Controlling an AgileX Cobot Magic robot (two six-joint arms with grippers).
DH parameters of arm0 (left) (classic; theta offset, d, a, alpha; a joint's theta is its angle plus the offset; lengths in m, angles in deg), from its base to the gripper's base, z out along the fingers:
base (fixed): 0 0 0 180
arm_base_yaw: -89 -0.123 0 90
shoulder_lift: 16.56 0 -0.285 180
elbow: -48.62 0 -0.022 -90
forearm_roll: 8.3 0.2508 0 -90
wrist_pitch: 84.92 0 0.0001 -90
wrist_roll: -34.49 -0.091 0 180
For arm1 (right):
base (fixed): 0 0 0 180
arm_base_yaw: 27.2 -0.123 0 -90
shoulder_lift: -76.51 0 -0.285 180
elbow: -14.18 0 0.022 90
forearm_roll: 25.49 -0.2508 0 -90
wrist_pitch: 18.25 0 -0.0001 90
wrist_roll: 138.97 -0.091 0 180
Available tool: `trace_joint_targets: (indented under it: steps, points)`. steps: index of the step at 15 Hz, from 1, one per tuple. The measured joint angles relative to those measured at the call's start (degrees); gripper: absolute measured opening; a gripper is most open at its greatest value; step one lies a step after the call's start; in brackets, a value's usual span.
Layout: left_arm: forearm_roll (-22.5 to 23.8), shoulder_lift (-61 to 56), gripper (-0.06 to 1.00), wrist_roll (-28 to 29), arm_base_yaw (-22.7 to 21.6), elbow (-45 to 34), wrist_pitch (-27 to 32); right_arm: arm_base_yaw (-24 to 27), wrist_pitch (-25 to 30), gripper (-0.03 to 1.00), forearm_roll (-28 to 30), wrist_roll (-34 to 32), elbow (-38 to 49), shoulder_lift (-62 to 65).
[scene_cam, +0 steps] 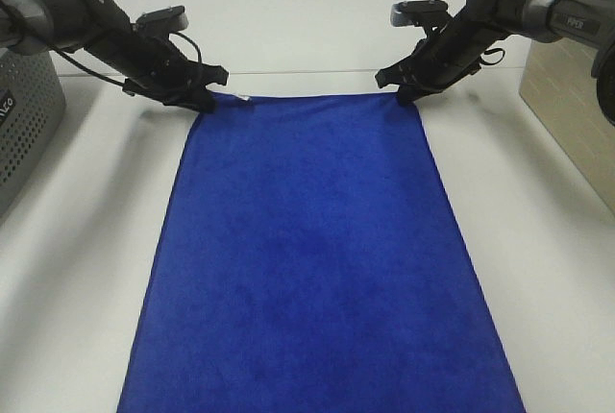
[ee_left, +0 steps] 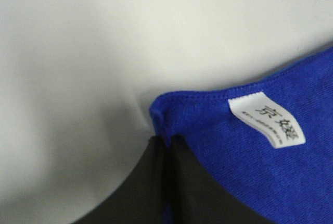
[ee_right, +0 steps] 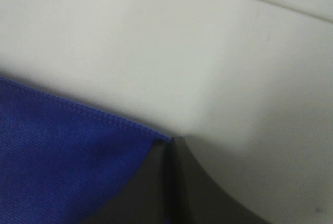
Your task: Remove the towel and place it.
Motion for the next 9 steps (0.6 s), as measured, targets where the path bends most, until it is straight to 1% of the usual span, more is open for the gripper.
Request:
trace_joint_targets:
  steps: [1,4,6,7,9]
  points:
    - [0.00,0.00,0.01,-0.29,0.11,0.69,-1.09,0.00,-0.97,0.02,0.06,0.17,0.00,0.00]
    - [-0.06,0.00,0.01,-2.46,0.52,1.95,-6.65,0.00,-8.14,0.02,0.23,1.15,0.00,0.00]
    - [-0.11,0.00,0.01,-4.93,0.69,1.95,-10.08,0.00,-12.49,0.02,0.17,1.20,0.00,0.00]
    - [-0.11,0.00,0.01,-6.88,1.15,1.95,-13.92,-0.17,-15.64,0.02,0.17,1.20,0.00,0.00]
    - [-0.11,0.00,0.01,-8.14,1.83,1.95,-17.99,-0.17,-18.05,0.02,0.17,1.43,0.00,0.00]
